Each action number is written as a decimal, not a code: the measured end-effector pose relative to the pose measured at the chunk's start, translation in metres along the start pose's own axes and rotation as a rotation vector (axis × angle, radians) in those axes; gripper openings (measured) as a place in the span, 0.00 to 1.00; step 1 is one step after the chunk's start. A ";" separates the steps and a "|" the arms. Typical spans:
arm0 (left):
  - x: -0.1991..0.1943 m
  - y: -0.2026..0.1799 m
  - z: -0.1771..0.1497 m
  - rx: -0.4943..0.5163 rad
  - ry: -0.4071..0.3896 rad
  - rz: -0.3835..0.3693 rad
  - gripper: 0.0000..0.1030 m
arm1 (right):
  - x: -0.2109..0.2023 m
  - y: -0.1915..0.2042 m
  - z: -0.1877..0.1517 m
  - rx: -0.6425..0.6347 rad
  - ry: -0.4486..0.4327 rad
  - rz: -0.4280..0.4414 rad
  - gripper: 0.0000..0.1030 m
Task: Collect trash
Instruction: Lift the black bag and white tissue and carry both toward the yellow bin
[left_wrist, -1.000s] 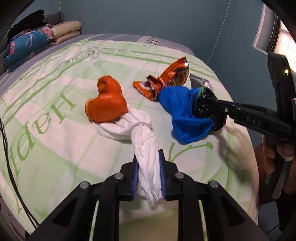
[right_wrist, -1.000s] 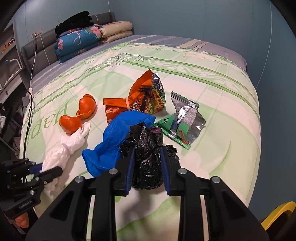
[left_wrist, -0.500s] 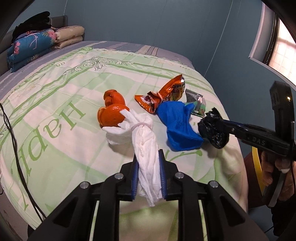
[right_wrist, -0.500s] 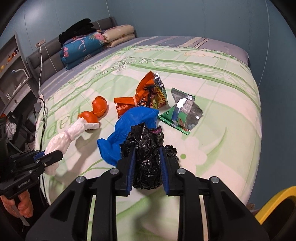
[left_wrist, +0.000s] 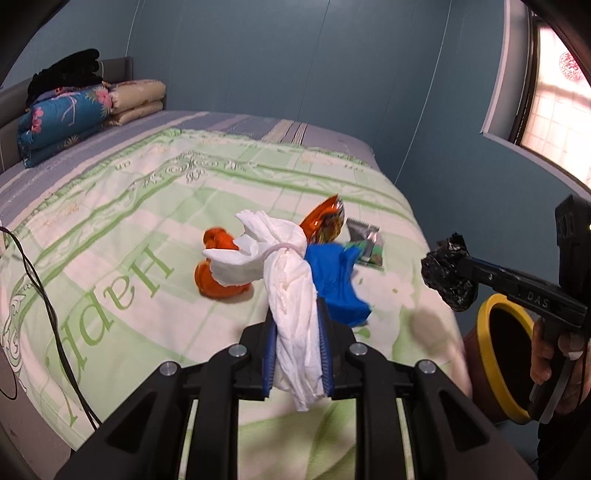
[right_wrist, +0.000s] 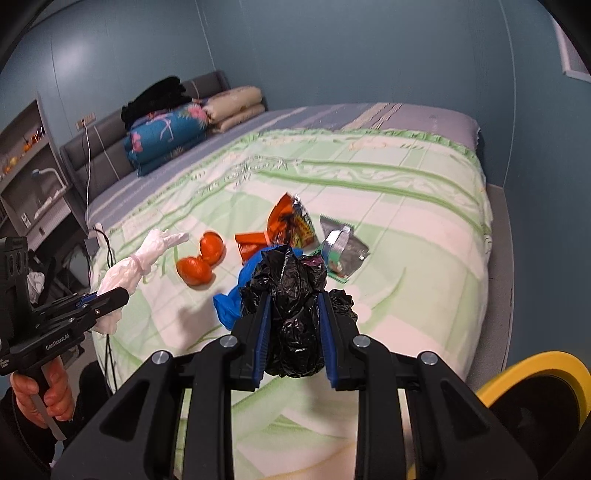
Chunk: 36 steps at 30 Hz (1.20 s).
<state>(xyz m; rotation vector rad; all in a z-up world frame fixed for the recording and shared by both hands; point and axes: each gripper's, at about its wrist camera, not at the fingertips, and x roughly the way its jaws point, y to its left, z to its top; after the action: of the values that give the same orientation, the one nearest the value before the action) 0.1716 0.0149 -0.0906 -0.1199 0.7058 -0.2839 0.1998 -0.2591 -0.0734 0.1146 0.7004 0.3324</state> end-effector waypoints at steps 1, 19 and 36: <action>-0.004 -0.002 0.003 0.001 -0.010 -0.001 0.18 | -0.005 -0.001 0.001 0.003 -0.010 0.001 0.23; -0.045 -0.064 0.025 0.087 -0.094 -0.047 0.18 | -0.087 -0.030 -0.001 0.057 -0.175 0.013 0.23; -0.055 -0.149 0.044 0.177 -0.137 -0.157 0.18 | -0.163 -0.074 -0.014 0.121 -0.321 -0.075 0.23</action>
<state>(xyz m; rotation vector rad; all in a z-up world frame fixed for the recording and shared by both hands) 0.1286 -0.1105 0.0072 -0.0260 0.5332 -0.4823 0.0936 -0.3836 0.0005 0.2500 0.4054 0.1937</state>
